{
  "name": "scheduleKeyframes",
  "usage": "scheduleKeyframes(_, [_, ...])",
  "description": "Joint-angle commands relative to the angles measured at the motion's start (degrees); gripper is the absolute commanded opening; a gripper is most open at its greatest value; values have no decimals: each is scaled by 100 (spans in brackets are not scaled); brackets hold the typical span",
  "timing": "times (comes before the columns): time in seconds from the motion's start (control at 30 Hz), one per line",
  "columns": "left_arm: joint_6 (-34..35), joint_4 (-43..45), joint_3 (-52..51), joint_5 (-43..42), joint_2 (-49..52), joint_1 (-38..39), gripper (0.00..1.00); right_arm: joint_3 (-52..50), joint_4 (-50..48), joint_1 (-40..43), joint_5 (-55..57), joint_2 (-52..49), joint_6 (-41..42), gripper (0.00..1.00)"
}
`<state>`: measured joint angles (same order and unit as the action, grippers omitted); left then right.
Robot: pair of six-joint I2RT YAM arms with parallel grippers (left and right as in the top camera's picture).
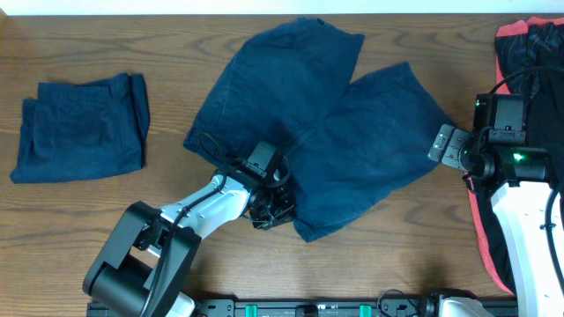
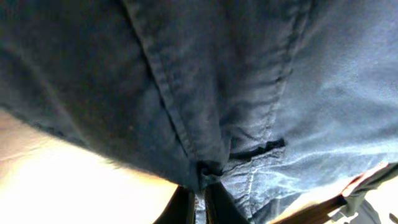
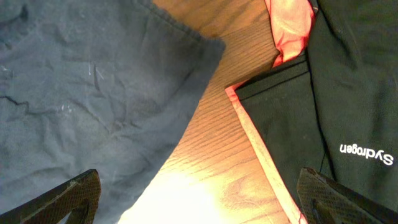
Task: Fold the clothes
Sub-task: 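Drag the shorts leftward with the left gripper toward table center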
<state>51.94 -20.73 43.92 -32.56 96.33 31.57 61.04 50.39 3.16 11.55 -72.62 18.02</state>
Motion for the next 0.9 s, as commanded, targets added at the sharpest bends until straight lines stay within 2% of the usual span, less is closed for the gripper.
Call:
scheduleKeyframes(0.0, [-417, -350, -26, 343, 13, -203, 6, 39, 31, 42, 20, 61, 57, 99])
scheduleKeyframes(0.13, [-1213, -761, -26, 374, 11, -953, 6, 39, 61, 42, 20, 61, 57, 99])
scheduleKeyframes(0.23, [-1928, -1038, -7, 448, 11, -1943, 6, 39, 85, 42, 20, 61, 59, 99])
scheduleKeyframes(0.37, [-2184, -1432, 111, 457, 11, -3095, 6, 39, 109, 42, 20, 61, 59, 99])
scheduleKeyframes(0.4, [-2253, -1569, 164, 339, 11, -3368, 9, 35, 109, 42, 20, 61, 59, 99])
scheduleKeyframes(0.43, [-2459, -1665, 210, 72, 11, -3606, 27, 35, 107, 42, 20, 61, 59, 99])
scheduleKeyframes(0.47, [-2732, -1733, 245, -299, 9, -3814, 53, 35, 105, 42, 20, 61, 59, 99])
scheduleKeyframes(0.5, [-2977, -1812, 278, -719, 9, -4022, 67, 35, 105, 42, 20, 61, 59, 99])
scheduleKeyframes(0.57, [-3152, -1912, 313, -1187, 7, -4297, 75, 35, 103, 42, 20, 61, 59, 99])
scheduleKeyframes(0.7, [-3296, -1768, 317, -1445, -85, -4610, 72, 35, 107, 42, 20, 61, 59, 99])
scheduleKeyframes(0.87, [-3661, -1102, 317, -1436, -284, -4546, 50, 33, 105, 42, 17, 61, 61, 99])
